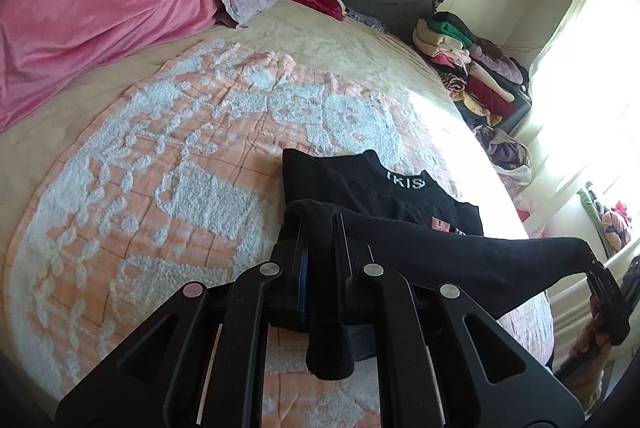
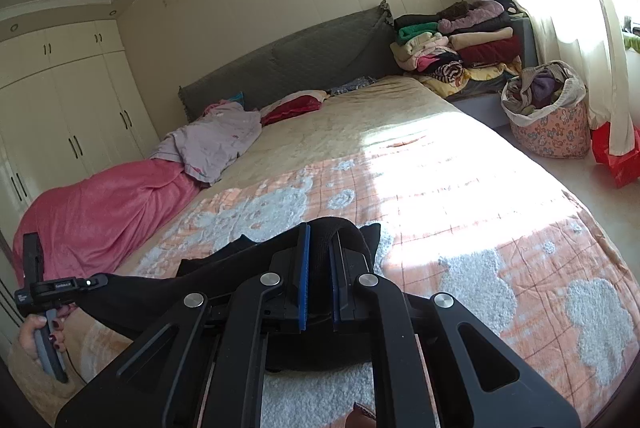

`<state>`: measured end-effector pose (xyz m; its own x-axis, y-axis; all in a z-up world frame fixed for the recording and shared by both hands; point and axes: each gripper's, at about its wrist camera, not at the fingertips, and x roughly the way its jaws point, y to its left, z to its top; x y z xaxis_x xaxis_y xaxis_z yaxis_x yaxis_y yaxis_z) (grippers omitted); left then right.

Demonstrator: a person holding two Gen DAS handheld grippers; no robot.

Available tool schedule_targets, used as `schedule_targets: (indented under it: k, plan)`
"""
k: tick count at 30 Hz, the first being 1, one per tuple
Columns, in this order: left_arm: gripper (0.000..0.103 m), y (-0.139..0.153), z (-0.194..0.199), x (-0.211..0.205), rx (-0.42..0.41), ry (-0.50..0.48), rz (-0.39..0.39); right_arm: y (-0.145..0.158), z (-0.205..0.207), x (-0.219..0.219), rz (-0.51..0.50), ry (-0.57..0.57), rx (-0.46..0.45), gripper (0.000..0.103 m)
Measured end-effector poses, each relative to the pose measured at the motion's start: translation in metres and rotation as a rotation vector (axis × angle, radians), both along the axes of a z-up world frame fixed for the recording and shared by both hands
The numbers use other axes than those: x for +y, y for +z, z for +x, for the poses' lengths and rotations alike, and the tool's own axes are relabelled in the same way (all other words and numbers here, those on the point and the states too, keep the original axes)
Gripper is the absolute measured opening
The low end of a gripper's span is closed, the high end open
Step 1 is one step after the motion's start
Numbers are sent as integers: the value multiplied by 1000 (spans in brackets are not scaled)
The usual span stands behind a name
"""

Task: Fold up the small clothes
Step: 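Lift the hem with both tools and fold it up toward the collar, then open both tools to lay the hem down near the collar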

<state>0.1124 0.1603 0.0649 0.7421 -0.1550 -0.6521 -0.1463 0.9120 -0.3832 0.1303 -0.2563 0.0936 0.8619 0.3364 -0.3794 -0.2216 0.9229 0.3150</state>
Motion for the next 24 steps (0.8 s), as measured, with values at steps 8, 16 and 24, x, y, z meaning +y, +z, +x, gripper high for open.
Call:
schedule_targets:
  k: [8,16,24]
  plan:
    - [4,-9,37,-2,11,53,9,-10,51,9,-42,-32,39,7]
    - [4,-32,69,-9,42,79,94,-37,93,11,-62,-64,121,7]
    - [7,-62,82,-13,67,97,131,-78,119,16,-66,-102,245,11]
